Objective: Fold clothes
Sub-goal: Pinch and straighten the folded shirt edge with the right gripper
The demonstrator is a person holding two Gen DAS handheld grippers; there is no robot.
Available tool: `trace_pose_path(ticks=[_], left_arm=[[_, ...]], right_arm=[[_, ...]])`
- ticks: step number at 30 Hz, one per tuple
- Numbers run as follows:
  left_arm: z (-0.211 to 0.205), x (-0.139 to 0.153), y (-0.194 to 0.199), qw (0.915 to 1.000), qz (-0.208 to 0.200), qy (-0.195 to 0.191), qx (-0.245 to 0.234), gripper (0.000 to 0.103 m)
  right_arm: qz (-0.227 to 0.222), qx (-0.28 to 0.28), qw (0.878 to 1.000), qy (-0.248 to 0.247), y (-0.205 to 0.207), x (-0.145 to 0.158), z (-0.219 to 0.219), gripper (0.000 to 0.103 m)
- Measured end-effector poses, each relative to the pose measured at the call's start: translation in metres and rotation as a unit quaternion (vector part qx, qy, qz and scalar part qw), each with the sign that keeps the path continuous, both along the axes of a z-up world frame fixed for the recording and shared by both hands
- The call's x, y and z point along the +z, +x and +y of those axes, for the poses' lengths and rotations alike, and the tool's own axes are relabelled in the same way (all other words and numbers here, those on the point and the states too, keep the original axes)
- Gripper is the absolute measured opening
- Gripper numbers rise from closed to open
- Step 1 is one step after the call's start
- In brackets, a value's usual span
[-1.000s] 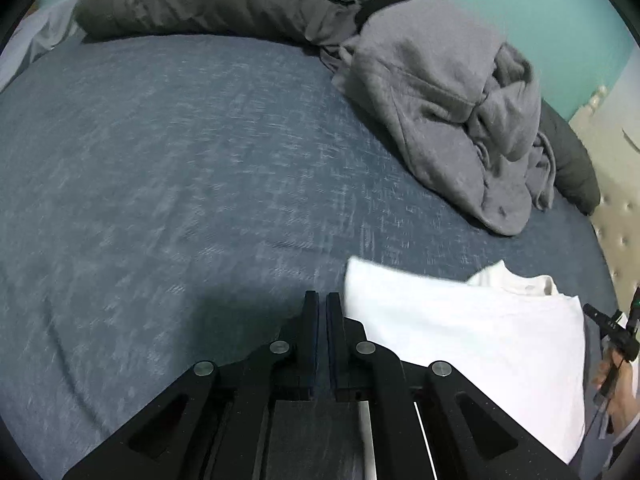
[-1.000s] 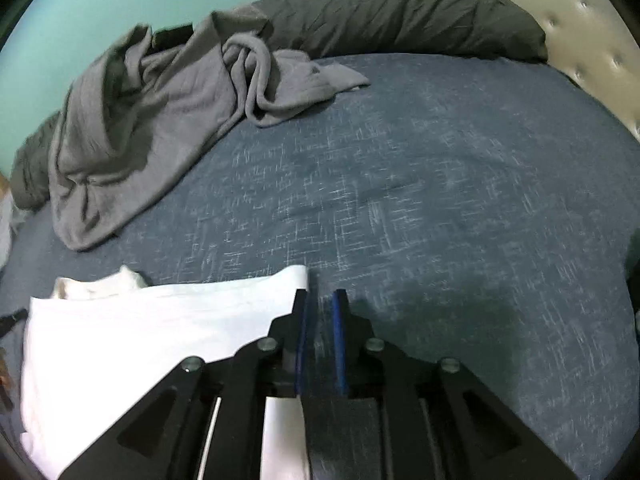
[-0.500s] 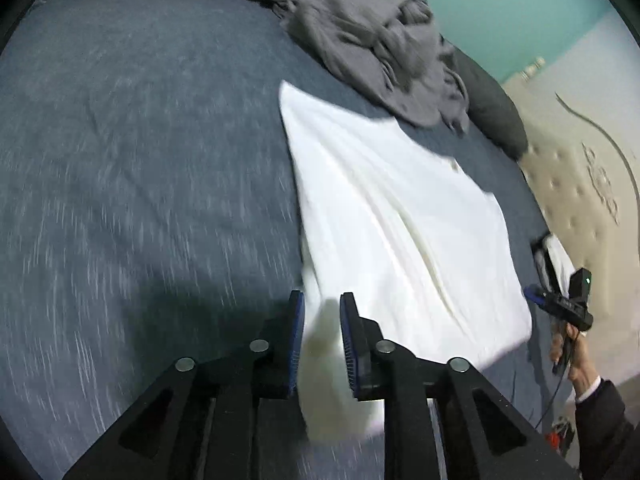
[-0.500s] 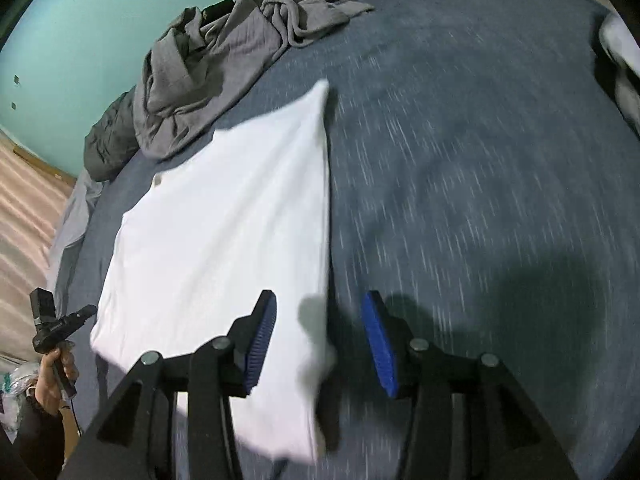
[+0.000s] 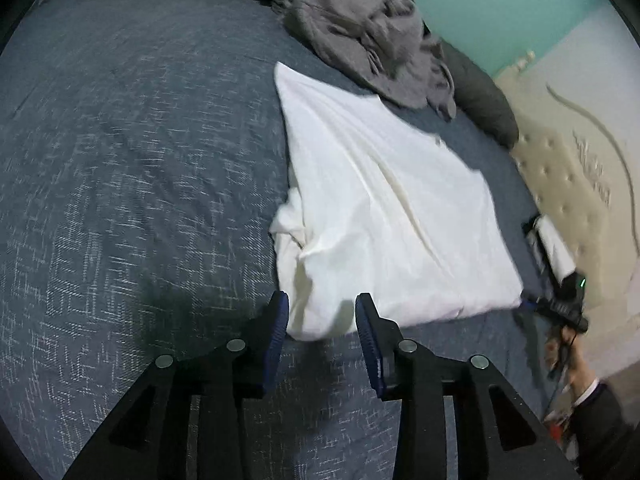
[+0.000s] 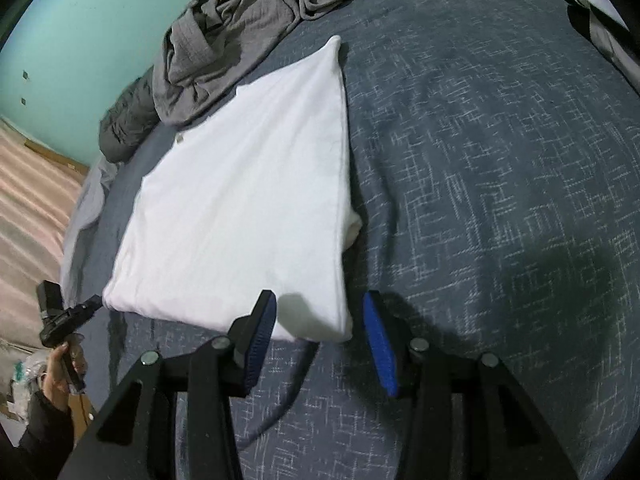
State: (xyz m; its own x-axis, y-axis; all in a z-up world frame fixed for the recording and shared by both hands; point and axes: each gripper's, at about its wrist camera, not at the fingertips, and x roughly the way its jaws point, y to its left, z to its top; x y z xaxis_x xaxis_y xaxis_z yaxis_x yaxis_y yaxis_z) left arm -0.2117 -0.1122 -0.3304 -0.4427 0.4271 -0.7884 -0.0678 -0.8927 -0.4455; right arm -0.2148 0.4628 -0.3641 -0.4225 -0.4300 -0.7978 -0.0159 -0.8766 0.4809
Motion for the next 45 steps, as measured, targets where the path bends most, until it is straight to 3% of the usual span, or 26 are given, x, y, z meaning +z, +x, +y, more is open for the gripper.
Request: trace_pose_path(ticks=[2,3,5,7,9,12,15,18,21,27,32,34,35,36,37,44,45], left_arm=[[0.005,-0.002,0.0,0.9998,0.001,-0.018,-0.008,0.033],[0.008,-0.003,0.0,0.9995,0.002,-0.027,-0.012,0.019],[0.013,-0.006,0.0,0.9987,0.003,-0.045,-0.021,0.005],[0.017,-0.007,0.001,0.9977,0.006,-0.061,-0.028,0.004],[0.016,-0.006,0.003,0.9971,0.006,-0.071,-0.027,0.003],[0.01,0.004,0.012,0.9972,0.019,-0.07,-0.021,0.003],[-0.005,0.003,0.022,0.9984,0.02,-0.052,-0.008,0.003],[-0.013,-0.013,0.023,0.9993,-0.001,-0.038,0.004,0.003],[-0.013,-0.024,0.023,0.9992,-0.009,-0.038,0.008,0.003],[-0.011,-0.016,0.026,0.999,0.002,-0.045,-0.003,0.003],[-0.001,-0.003,0.03,0.9978,0.015,-0.062,-0.018,0.006],[0.002,-0.001,0.031,0.9974,0.02,-0.067,-0.019,0.016],[0.004,0.0,0.031,0.9972,0.022,-0.069,-0.02,0.025],[0.005,0.001,0.03,0.997,0.025,-0.071,-0.021,0.035],[0.006,0.002,0.03,0.9968,0.027,-0.072,-0.021,0.037],[0.02,-0.012,0.02,0.9941,0.015,-0.101,-0.035,0.04],[0.022,-0.016,0.019,0.9933,0.01,-0.108,-0.04,0.034]], right_arm=[[-0.001,0.006,1.0,0.016,0.001,-0.001,-0.007,0.046],[-0.001,0.011,1.0,0.021,0.002,-0.002,-0.011,0.046],[0.001,0.019,0.999,0.032,0.003,-0.003,-0.016,0.045],[0.003,0.023,0.999,0.039,0.004,-0.005,-0.019,0.021],[0.007,0.023,0.999,0.044,0.005,-0.003,-0.02,0.008],[0.017,0.017,0.999,0.048,0.007,0.004,-0.017,0.004],[0.032,0.013,0.998,0.049,0.011,0.013,-0.011,0.004],[0.014,0.004,0.999,0.044,0.008,0.001,-0.005,0.004],[0.012,-0.005,0.999,0.033,0.008,-0.004,-0.001,0.004],[0.02,-0.021,1.0,0.01,0.009,-0.009,0.005,0.005],[0.02,-0.009,0.998,0.052,0.012,-0.005,-0.008,0.02],[0.028,0.009,0.997,0.072,0.016,-0.003,-0.016,0.036],[0.031,0.019,0.996,0.082,0.017,-0.003,-0.021,0.038],[0.032,0.029,0.995,0.094,0.018,-0.004,-0.025,0.038],[0.033,0.036,0.993,0.105,0.018,-0.005,-0.03,0.038],[0.025,0.046,0.99,0.135,0.012,-0.016,-0.037,0.036],[0.024,0.045,0.989,0.136,0.012,-0.016,-0.038,0.022]])
